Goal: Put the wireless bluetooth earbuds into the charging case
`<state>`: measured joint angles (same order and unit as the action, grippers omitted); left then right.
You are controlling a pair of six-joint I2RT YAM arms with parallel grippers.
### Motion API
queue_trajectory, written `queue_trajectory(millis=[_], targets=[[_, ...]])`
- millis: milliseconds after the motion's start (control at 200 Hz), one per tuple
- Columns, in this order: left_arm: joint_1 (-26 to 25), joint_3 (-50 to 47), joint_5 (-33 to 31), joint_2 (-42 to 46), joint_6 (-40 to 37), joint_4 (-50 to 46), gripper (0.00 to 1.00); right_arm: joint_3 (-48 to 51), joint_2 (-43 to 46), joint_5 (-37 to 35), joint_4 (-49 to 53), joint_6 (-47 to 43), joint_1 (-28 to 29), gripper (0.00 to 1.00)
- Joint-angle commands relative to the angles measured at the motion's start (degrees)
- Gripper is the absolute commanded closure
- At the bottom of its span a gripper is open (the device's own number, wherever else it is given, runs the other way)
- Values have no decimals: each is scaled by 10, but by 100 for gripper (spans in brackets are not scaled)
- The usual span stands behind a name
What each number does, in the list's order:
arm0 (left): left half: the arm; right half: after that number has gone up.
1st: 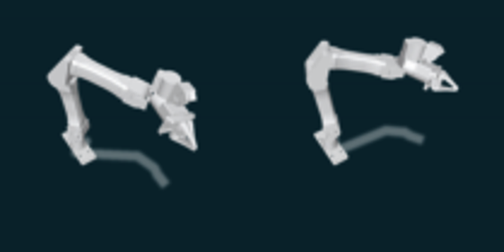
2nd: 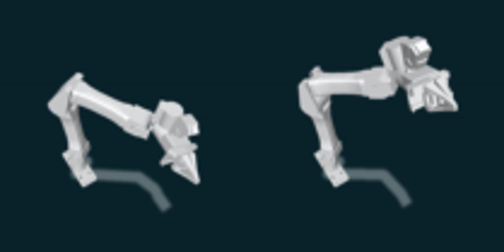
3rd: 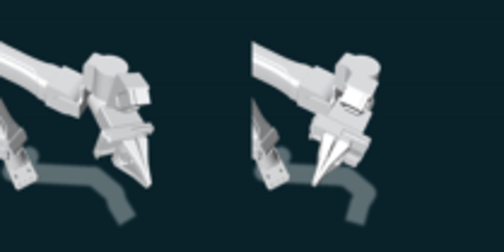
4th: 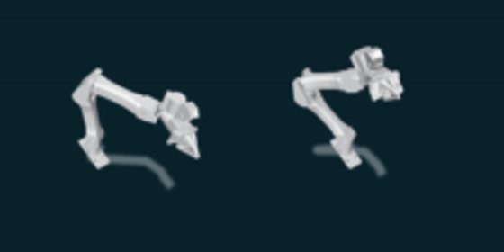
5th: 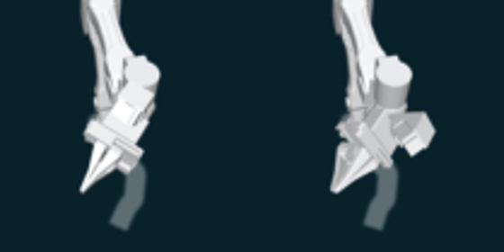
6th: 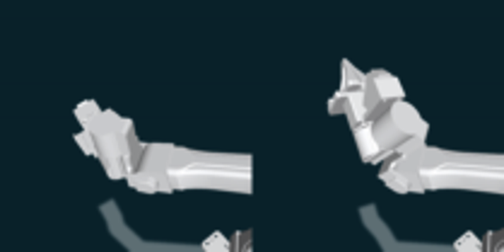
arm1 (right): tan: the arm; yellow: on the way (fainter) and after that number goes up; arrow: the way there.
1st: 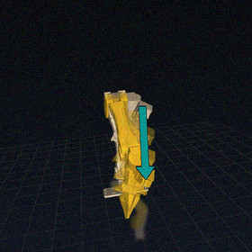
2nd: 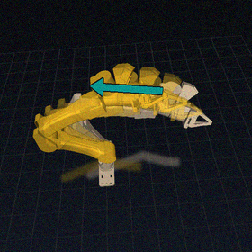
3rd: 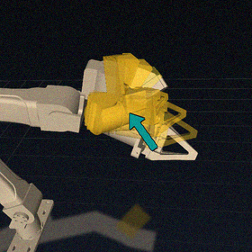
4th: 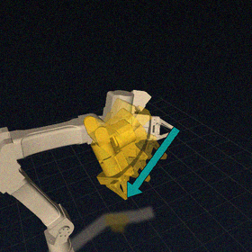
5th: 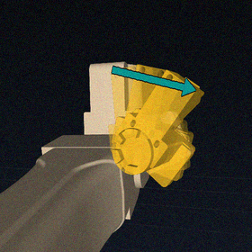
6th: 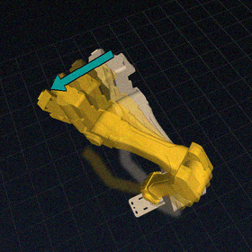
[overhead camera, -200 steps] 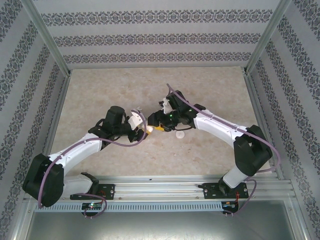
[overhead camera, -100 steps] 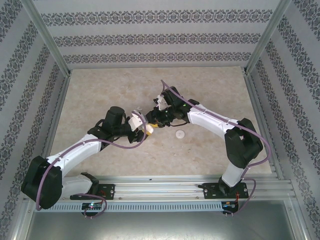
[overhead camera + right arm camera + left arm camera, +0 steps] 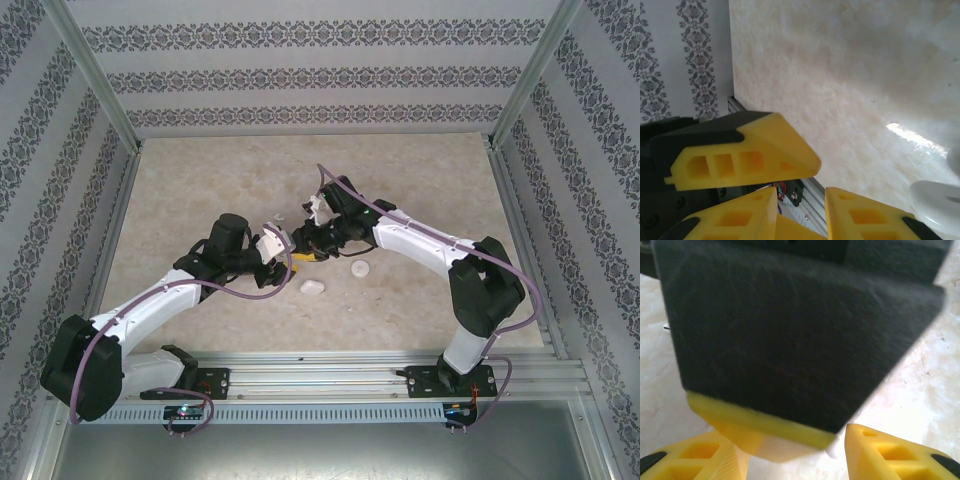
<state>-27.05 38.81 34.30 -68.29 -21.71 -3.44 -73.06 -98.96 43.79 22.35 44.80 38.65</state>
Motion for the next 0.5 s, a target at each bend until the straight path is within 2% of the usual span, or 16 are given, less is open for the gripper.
queue_trajectory(millis=[0, 95, 255, 400, 495], targets=[[-8, 16, 12, 12, -10, -1, 53, -21, 2, 26, 17, -17, 10, 72], [-8, 18, 6, 5, -1, -4, 51, -19, 3, 1, 32, -21, 6, 71], [-7, 24, -18, 3, 44, -9, 48, 14, 32, -80, 50, -8, -15, 63], [-8, 19, -29, 14, 60, -38, 47, 32, 71, -149, 91, -40, -25, 60], [-8, 14, -50, 27, 113, -47, 48, 51, 94, -185, 118, -50, -24, 57]])
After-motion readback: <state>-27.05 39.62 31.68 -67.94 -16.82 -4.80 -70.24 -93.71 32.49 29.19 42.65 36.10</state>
